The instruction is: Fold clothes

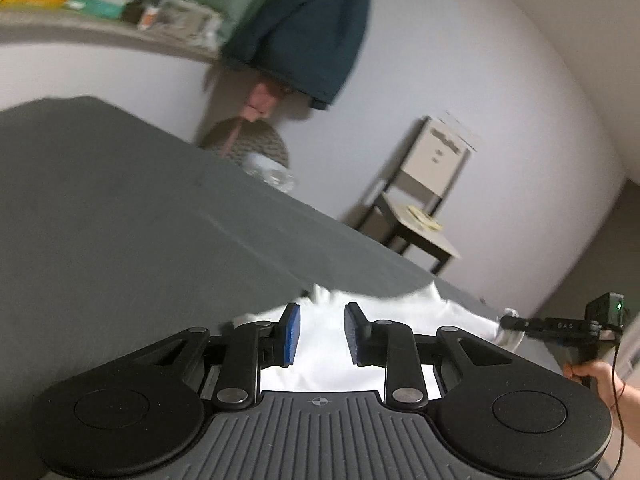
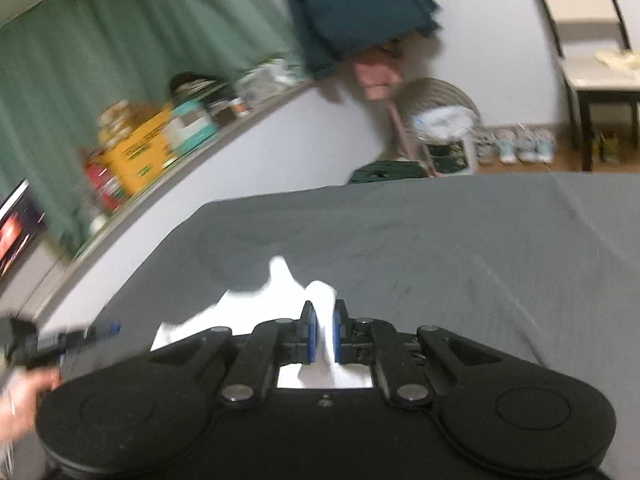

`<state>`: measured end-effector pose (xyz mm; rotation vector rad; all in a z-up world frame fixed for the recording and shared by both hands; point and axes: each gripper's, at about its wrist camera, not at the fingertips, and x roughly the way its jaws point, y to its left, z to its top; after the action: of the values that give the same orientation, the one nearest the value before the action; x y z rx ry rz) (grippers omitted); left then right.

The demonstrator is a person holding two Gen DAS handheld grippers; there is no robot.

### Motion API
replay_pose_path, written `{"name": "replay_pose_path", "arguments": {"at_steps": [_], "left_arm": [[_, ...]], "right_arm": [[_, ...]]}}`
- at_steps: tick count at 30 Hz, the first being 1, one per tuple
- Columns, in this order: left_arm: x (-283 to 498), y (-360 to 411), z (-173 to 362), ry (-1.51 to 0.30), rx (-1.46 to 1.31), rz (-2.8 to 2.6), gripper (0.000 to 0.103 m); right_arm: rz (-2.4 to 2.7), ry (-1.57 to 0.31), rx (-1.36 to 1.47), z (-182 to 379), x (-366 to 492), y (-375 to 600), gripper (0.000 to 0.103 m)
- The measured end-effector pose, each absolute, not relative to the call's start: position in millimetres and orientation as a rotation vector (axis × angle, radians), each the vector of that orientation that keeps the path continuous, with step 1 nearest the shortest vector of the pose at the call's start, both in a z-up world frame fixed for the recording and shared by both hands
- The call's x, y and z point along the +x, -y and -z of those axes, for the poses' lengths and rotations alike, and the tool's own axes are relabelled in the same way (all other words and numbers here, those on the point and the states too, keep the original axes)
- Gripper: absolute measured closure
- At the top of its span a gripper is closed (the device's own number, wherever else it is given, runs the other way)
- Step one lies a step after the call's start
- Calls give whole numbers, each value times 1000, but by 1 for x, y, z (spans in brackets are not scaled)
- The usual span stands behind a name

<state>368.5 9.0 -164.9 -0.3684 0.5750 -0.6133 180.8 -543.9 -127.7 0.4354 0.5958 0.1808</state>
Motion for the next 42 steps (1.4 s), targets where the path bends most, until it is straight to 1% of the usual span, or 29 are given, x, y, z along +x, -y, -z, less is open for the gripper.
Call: {"name": "replay_pose_path", "arguments": {"at_steps": [2, 3, 4, 5, 7, 9, 10, 11, 12, 13, 17, 21, 22, 23, 24, 26, 28, 29, 30, 31, 32, 33, 34, 35, 36, 37, 38, 40, 42], "left_arm": [[363, -11, 162, -577, -382, 628, 74], [362, -12, 161, -581, -398, 626, 70], [366, -12, 163, -609, -422, 597, 40], [370, -11, 165, -638, -445, 567, 0], [376, -8, 172, -669, -468, 476, 0], [384, -2, 177, -676, -493, 478, 0], [388, 2, 178, -679, -496, 466, 0], [391, 8, 181, -686, -489, 457, 0], [396, 14, 185, -705, -467, 452, 0], [400, 19, 188, -724, -446, 447, 0], [417, 42, 203, -764, -360, 415, 0], [419, 51, 216, -801, -356, 396, 0], [420, 55, 216, -804, -338, 401, 0], [421, 59, 215, -806, -319, 407, 0], [423, 63, 215, -809, -301, 413, 0], [425, 71, 215, -814, -265, 424, 0], [428, 78, 214, -827, -234, 444, 0], [428, 80, 214, -825, -210, 435, 1], [428, 82, 213, -823, -186, 425, 2], [428, 84, 212, -820, -162, 415, 10], [426, 82, 211, -815, -158, 403, 34], [424, 79, 210, -810, -154, 391, 52], [422, 76, 208, -804, -150, 379, 78], [420, 74, 207, -799, -146, 367, 83], [417, 71, 206, -793, -142, 355, 83], [415, 69, 204, -788, -138, 343, 94], [413, 66, 203, -782, -134, 331, 97], [409, 61, 201, -771, -126, 306, 98], [398, 56, 191, -705, -114, 345, 98]], "right_arm": [[-190, -613, 432, 127, 163, 542, 95], [-188, -624, 441, 130, 159, 541, 95], [-184, -634, 448, 132, 157, 541, 95], [-177, -643, 450, 135, 157, 540, 95], [-162, -662, 453, 139, 160, 538, 93], [-124, -667, 436, 140, 166, 536, 81], [-110, -667, 421, 141, 168, 534, 61], [-96, -666, 406, 141, 170, 533, 46], [-81, -667, 389, 142, 173, 532, 40], [-68, -670, 370, 143, 178, 533, 35], [-52, -706, 370, 149, 203, 540, 30], [-145, -779, 459, 159, 226, 545, 31], [-188, -803, 460, 160, 231, 542, 33], [-219, -822, 439, 160, 233, 537, 41], [-240, -840, 399, 159, 235, 531, 45], [-284, -881, 295, 156, 237, 516, 73], [-295, -903, 190, 152, 238, 501, 85], [-290, -899, 155, 149, 237, 494, 88], [-287, -890, 142, 147, 235, 490, 90], [-283, -880, 128, 144, 234, 486, 92], [-281, -871, 123, 141, 232, 482, 93], [-280, -861, 132, 138, 230, 481, 93], [-280, -851, 139, 136, 228, 480, 95], [-278, -841, 140, 135, 226, 478, 95], [-275, -833, 140, 134, 224, 477, 95], [-270, -827, 140, 134, 221, 477, 96], [-265, -819, 141, 134, 219, 476, 97], [-257, -798, 149, 133, 218, 475, 97], [-253, -764, 168, 128, 211, 477, 97]]}}
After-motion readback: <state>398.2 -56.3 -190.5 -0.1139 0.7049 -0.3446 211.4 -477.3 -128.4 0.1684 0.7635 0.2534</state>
